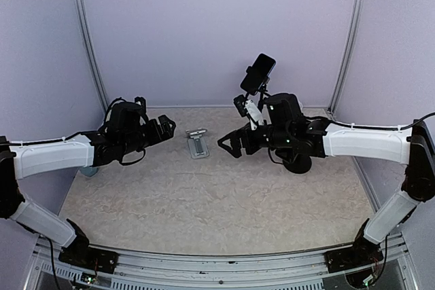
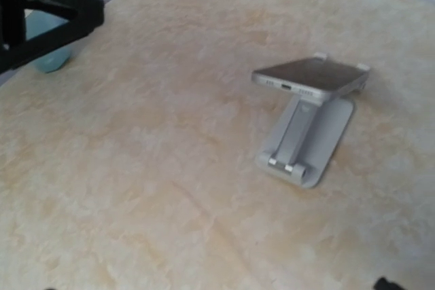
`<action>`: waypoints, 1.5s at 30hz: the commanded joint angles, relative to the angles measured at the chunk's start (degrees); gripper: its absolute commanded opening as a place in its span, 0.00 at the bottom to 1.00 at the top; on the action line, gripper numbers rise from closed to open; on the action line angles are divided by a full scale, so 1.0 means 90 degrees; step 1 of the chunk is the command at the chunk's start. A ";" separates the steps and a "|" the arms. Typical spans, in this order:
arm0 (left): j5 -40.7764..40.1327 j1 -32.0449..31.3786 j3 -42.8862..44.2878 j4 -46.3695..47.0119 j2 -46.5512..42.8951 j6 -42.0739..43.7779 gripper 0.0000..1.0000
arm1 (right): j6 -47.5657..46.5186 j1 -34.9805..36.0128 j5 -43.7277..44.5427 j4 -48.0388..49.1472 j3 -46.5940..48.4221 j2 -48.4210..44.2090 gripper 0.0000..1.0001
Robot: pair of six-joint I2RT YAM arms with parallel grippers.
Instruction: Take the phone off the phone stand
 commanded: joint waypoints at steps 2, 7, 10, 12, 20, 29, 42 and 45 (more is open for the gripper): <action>-0.0207 -0.0031 0.0036 0.0155 -0.0207 0.0313 0.99 | -0.0242 0.0419 0.0898 0.0487 0.0087 0.0263 1.00; 0.0368 0.0302 0.0091 -0.0035 -0.0236 0.0560 0.99 | -0.0279 0.0425 0.0176 0.0508 0.0494 0.0828 1.00; 0.0893 0.0625 -0.0124 0.0182 -0.0360 0.0437 0.99 | -0.0169 0.0425 0.0025 0.0676 0.0664 0.1295 1.00; 0.1248 0.0856 -0.0273 0.0319 -0.0491 0.0367 0.99 | -0.0134 0.0426 -0.0024 0.0992 0.0614 0.1579 1.00; 0.1284 0.1110 -0.0548 0.0374 -0.0907 0.0359 0.99 | -0.0221 0.0422 0.0423 0.1871 0.0873 0.2700 0.99; 0.1153 0.1184 -0.0623 0.0238 -0.0991 0.0383 0.99 | -0.0074 0.0424 0.1085 0.2261 0.1634 0.3865 0.90; 0.1061 0.1330 -0.0727 0.0124 -0.1198 0.0442 0.99 | 0.0175 0.0424 0.2153 0.1803 0.3012 0.5153 0.82; 0.1028 0.1350 -0.0717 0.0071 -0.1224 0.0452 0.99 | 0.0213 0.0442 0.2292 0.1738 0.3222 0.5357 0.79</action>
